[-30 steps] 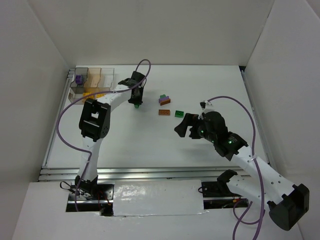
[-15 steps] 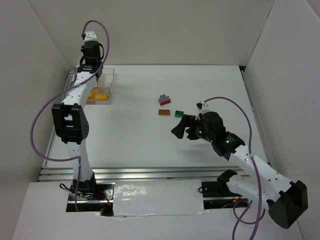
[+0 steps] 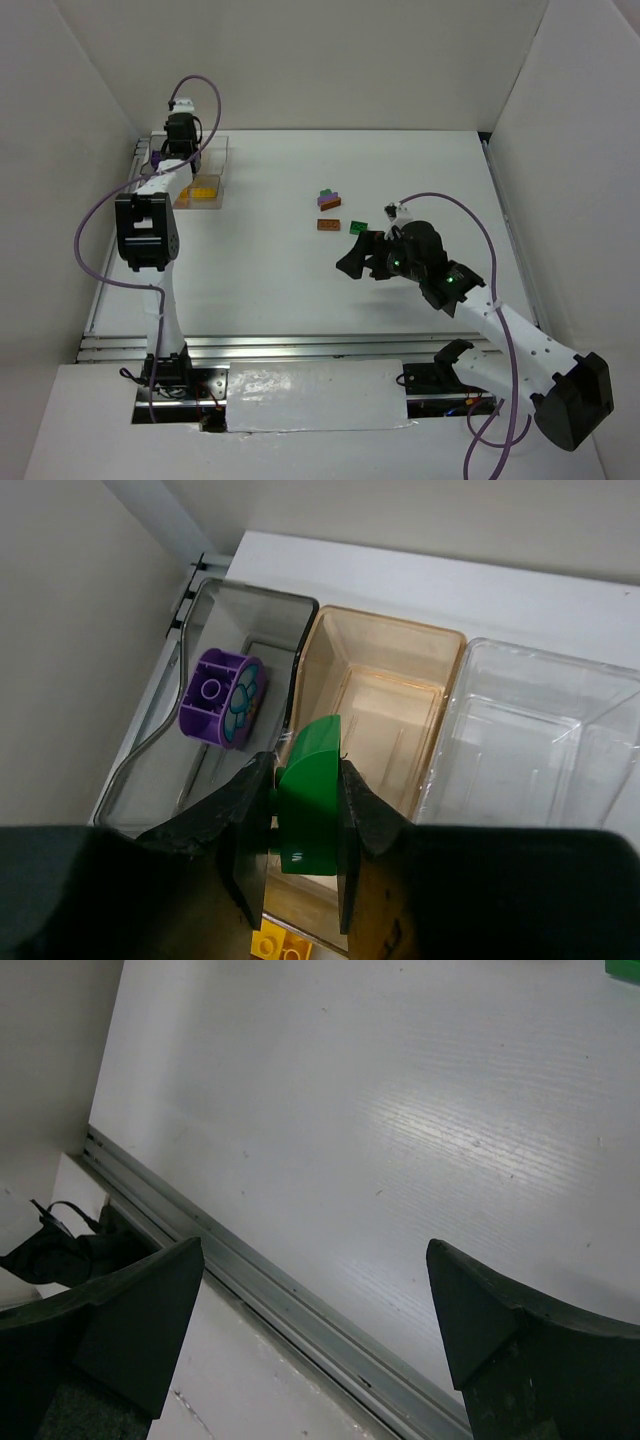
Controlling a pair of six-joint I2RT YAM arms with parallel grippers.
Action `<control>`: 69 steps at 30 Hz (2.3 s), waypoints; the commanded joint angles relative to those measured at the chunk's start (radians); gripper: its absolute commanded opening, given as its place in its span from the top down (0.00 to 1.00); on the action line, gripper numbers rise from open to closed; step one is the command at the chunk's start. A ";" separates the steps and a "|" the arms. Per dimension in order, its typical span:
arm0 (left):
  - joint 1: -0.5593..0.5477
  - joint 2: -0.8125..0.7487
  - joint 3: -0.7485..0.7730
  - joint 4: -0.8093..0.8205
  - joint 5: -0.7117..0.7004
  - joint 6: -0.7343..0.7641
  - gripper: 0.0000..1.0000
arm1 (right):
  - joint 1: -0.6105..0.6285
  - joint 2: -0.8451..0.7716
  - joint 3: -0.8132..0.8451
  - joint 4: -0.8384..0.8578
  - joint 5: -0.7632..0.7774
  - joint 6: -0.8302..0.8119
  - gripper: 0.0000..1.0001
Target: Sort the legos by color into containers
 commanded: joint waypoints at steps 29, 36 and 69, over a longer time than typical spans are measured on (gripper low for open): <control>-0.451 -0.502 -0.065 -0.462 0.098 -0.319 0.00 | -0.062 0.040 0.161 -0.172 0.509 0.154 0.00; -0.779 -0.436 -0.105 -0.553 -0.014 -0.520 0.00 | -0.071 -0.266 0.160 -0.383 0.721 0.266 0.00; -0.881 0.259 0.325 -0.613 -0.002 -0.572 0.21 | -0.075 -0.446 0.105 -0.404 0.575 0.132 0.00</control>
